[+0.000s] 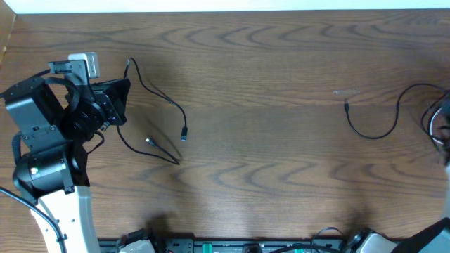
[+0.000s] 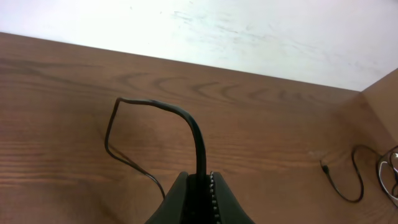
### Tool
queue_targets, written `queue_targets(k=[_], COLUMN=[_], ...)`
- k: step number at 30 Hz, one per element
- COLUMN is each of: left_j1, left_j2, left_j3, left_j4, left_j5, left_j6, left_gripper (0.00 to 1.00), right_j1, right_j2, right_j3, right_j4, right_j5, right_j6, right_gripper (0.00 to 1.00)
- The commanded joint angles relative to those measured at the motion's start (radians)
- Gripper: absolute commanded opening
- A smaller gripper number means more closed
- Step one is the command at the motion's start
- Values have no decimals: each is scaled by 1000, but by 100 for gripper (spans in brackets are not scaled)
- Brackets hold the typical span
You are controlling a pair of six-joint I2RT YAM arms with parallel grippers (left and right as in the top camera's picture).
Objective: Untangle cables
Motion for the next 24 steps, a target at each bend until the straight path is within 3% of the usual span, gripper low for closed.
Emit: queue_targets(k=[1, 4, 5, 6, 7, 10, 14, 18, 22, 24], left_j1=[-2, -2, -2, -2, -2, -2, -2, -2, -2, -2], left_j2=[-5, -5, -5, -5, -5, -5, -5, -5, -5, -5], left_j3=[8, 8, 8, 8, 8, 8, 8, 8, 8, 8], left_j4=[0, 0, 0, 0, 0, 0, 0, -1, -4, -8], left_j5=[18, 17, 17, 17, 17, 17, 17, 17, 17, 17], left_j6=[6, 6, 6, 6, 6, 6, 6, 6, 6, 5], left_gripper=[7, 8, 7, 7, 7, 7, 7, 7, 7, 8], right_j1=[-107, -146, -144, -132, -117, -51, 71, 205, 344, 389], right_j2=[2, 4, 5, 6, 8, 8, 8, 9, 9, 11], right_j3=[28, 28, 28, 28, 28, 28, 27, 26, -6, -27], right_j4=[-11, -24, -36, -51, -69, -151, -277, -375, -403, -396], right_j5=[-32, -148, -196, -248, -277, -351, -377, -311, -83, 7], right_j6=[-18, -18, -19, -19, -19, -97, -235, -259, -275, -345], right_gripper=[1, 4, 12, 41, 61, 75, 77, 75, 77, 71])
